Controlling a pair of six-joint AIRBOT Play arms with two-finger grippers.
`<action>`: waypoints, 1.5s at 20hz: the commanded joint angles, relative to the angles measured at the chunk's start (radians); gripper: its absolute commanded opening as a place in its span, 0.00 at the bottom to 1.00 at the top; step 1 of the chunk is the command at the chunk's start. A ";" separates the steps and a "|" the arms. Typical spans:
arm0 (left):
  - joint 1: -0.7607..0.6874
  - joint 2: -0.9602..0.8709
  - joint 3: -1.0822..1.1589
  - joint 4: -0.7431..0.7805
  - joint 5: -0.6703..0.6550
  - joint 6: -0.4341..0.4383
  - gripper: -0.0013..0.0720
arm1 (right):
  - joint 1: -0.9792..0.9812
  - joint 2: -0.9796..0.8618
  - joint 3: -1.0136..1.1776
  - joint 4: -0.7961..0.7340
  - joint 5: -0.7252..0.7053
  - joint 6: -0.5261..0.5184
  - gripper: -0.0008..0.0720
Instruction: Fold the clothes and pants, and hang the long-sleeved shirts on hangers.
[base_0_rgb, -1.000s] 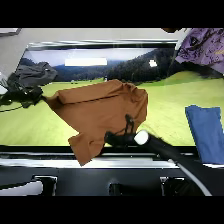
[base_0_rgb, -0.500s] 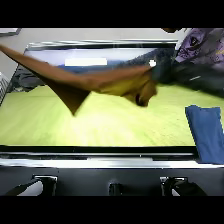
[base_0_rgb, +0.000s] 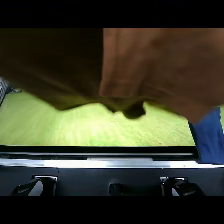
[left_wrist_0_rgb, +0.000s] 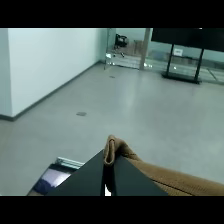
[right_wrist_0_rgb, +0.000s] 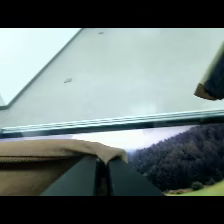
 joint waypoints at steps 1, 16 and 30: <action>0.001 -0.005 0.000 0.067 -0.058 -0.048 0.04 | -0.002 -0.071 0.022 -0.060 0.058 0.039 0.05; -0.143 -1.005 -0.196 -0.089 0.187 0.164 0.04 | -0.002 -1.141 0.021 -0.014 -0.179 0.101 0.05; -0.110 -1.092 -0.195 -0.090 -0.192 0.125 0.04 | -0.002 -1.224 0.022 -0.053 0.075 0.045 0.05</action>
